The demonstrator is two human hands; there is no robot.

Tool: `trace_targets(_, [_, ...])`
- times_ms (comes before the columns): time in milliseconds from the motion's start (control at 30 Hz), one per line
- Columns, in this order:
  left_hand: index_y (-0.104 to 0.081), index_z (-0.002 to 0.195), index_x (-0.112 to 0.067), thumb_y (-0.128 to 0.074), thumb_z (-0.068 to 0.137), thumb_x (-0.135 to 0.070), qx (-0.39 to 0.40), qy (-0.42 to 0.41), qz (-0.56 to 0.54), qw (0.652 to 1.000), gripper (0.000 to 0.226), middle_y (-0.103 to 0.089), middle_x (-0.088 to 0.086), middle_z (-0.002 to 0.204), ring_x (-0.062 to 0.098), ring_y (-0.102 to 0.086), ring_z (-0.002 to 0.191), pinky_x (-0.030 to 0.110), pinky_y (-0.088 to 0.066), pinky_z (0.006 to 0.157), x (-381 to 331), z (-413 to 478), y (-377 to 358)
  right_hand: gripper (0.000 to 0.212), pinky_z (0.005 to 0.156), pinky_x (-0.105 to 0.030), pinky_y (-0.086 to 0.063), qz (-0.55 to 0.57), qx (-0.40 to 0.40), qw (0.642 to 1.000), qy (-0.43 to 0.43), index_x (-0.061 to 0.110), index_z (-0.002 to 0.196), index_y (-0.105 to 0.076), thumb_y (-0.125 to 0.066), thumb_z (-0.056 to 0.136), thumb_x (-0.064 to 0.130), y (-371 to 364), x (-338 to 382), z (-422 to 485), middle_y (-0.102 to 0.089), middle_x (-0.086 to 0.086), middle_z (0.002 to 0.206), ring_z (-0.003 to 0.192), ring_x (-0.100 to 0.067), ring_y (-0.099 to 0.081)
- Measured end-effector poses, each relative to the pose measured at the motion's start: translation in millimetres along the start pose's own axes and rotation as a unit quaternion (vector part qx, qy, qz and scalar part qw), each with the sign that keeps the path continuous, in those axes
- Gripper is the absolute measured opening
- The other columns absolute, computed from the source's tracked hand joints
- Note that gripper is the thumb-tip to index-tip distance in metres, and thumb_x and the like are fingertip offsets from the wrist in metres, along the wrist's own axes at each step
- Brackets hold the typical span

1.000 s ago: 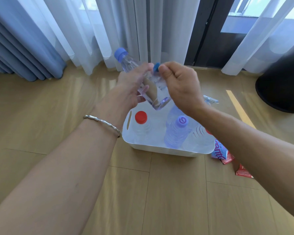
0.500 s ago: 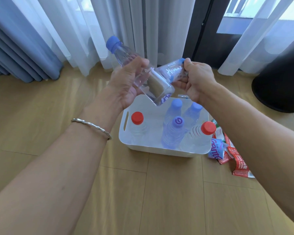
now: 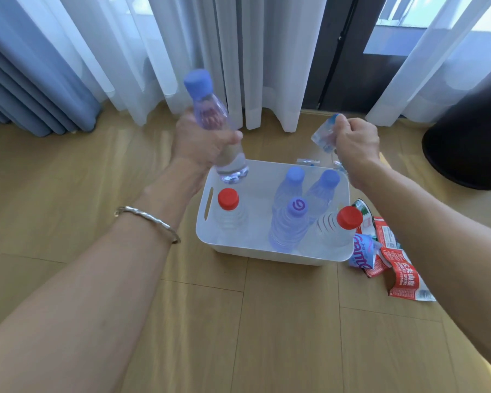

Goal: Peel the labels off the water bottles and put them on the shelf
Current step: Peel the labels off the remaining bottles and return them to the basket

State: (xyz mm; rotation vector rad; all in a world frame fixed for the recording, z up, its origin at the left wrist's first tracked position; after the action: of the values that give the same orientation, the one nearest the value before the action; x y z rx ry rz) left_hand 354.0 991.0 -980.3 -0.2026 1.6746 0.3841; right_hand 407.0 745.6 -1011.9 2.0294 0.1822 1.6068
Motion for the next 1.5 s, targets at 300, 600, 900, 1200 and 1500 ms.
trace_targets(300, [-0.056,0.088,-0.018,-0.072,0.061,-0.005,0.046,0.049,0.099,0.993,0.034,-0.054,-0.008,0.072,0.011,-0.051,0.065,0.024,-0.044,0.065,35.5,-12.0,-18.7,0.033,0.058,-0.027,-0.038,-0.096,0.106,0.981,0.131,0.012,0.086,-0.058,-0.037,0.101,0.032,-39.5,17.2,-2.0,-0.058,-0.004,0.084,0.071,-0.017,-0.049])
trace_targets(600, [-0.063,0.094,-0.018,-0.065,0.075,0.0,0.106,0.15,0.165,0.969,0.027,-0.053,-0.001,0.077,0.016,-0.049,0.065,0.021,-0.039,0.058,54.8,-12.4,-16.7,0.033,0.053,-0.021,-0.036,-0.2,0.202,0.933,0.221,0.01,0.092,-0.06,-0.037,0.103,0.03,-83.2,50.4,-3.4,-0.054,-0.001,0.074,0.065,-0.016,-0.046])
trace_targets(900, [-0.069,0.108,-0.02,-0.044,0.086,-0.005,0.111,0.13,0.271,0.947,0.037,-0.065,0.007,0.113,0.028,-0.059,0.101,0.024,-0.04,0.069,41.7,-25.4,-26.1,0.037,0.064,-0.034,-0.032,-0.282,0.104,0.922,0.245,0.009,0.097,-0.057,-0.032,0.104,0.035,-121.9,47.1,-2.1,-0.056,-0.011,0.086,0.075,-0.03,-0.046])
trace_targets(1200, [-0.063,0.101,-0.013,-0.042,0.081,-0.018,0.109,0.151,0.329,0.926,0.029,-0.067,0.012,0.101,0.033,-0.062,0.095,0.028,-0.041,0.067,52.6,-30.3,-24.4,0.035,0.066,-0.031,-0.032,-0.298,0.169,0.917,0.204,0.018,0.08,-0.062,-0.04,0.102,0.035,-134.1,26.2,-0.1,-0.054,-0.007,0.082,0.079,-0.028,-0.05])
trace_targets(1500, [-0.061,0.11,-0.01,-0.044,0.082,-0.017,0.102,0.153,0.339,0.923,0.033,-0.065,0.011,0.105,0.03,-0.059,0.09,0.03,-0.043,0.069,53.7,-29.0,-26.6,0.038,0.075,-0.029,-0.037,-0.415,0.338,0.83,0.156,0.019,0.117,-0.066,-0.044,0.1,0.044,-135.8,21.0,-8.9,-0.061,-0.01,0.112,0.091,-0.024,-0.051])
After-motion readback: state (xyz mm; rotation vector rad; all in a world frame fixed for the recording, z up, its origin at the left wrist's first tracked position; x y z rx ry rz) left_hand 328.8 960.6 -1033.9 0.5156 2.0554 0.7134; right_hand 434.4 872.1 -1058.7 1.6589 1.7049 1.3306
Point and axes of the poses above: each hand's wrist, its own z-axis towards the middle knuckle, its own y-axis out of the back of the hand, x = y × z, the point moved 3 cm from there along z, towards the middle knuckle
